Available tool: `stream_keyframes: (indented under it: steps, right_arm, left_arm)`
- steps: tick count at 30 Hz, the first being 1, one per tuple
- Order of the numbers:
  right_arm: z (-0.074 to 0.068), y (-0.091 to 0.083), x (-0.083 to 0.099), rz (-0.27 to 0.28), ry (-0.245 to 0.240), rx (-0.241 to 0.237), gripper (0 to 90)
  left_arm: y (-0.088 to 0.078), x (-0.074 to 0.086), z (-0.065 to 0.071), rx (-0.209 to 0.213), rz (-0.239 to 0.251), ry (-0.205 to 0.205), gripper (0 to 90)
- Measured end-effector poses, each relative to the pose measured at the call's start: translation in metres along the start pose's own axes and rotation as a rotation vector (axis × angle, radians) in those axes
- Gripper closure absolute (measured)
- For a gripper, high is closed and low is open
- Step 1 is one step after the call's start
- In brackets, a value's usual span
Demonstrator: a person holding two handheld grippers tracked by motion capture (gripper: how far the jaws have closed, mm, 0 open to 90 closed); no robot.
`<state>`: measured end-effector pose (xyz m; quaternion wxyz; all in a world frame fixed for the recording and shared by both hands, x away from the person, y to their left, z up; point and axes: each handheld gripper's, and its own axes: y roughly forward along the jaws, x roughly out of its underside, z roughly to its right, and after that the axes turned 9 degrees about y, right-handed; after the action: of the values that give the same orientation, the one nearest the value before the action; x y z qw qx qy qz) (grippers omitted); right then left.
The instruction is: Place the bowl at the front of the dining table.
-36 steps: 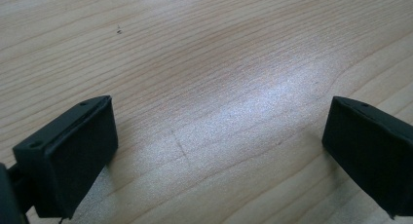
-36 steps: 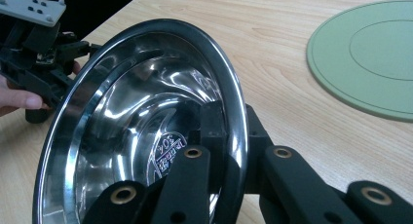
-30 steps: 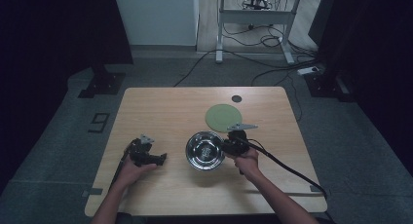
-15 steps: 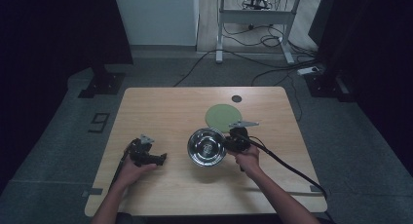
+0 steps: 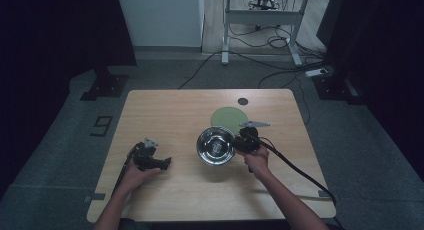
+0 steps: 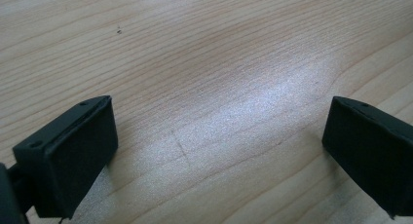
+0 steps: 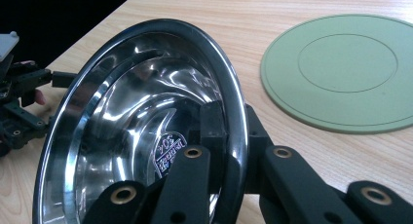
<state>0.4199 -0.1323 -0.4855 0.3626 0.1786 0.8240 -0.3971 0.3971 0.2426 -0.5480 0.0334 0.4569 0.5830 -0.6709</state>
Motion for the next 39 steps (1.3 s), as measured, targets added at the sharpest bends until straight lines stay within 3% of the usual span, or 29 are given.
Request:
stream_keyframes:
  steps: [39]
  right_arm:
    - [0.028,0.008,-0.027,0.072,0.073,0.065,85.1]
  left_arm:
    - [0.000,0.000,0.000,0.000,0.000,-0.002,0.0]
